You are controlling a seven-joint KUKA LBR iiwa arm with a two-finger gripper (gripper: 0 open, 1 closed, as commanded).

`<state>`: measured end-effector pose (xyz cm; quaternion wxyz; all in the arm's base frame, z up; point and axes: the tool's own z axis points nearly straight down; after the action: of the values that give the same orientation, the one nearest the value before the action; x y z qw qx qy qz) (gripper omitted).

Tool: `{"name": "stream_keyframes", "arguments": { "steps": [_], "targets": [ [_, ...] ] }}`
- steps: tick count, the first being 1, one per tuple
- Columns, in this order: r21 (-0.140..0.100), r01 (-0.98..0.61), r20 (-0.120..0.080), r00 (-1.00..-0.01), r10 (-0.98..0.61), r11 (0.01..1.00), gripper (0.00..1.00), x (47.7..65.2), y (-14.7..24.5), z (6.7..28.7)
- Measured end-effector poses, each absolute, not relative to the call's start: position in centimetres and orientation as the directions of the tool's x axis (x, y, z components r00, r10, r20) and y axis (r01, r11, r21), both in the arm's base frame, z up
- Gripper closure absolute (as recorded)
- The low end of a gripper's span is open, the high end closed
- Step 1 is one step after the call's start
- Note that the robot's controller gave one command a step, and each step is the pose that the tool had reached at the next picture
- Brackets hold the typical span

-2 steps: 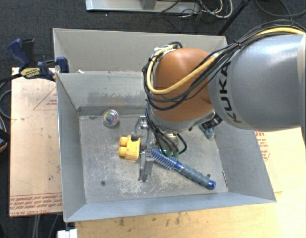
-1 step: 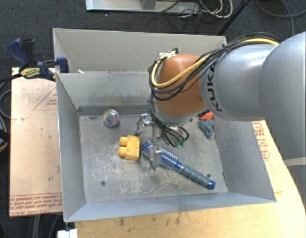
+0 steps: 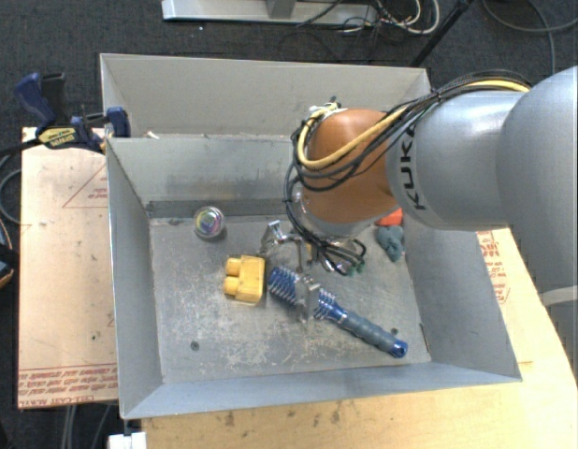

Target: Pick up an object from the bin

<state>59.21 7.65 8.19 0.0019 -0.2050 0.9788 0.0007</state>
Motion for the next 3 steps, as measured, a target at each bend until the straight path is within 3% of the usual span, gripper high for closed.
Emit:
{"name": "stream_keyframes", "arguments": {
  "steps": [1, 2, 3],
  "targets": [
    [0.001, -0.401, -0.005, -0.916, -0.401, 0.916, 1.00, 59.2, 7.7, 8.2],
    [-0.002, -0.414, -0.012, -0.910, -0.414, 0.910, 1.00, 59.4, 9.9, 21.5],
    [0.001, -0.412, -0.004, -0.911, -0.412, 0.911, 0.00, 59.3, 9.9, 20.9]
  ]
}}
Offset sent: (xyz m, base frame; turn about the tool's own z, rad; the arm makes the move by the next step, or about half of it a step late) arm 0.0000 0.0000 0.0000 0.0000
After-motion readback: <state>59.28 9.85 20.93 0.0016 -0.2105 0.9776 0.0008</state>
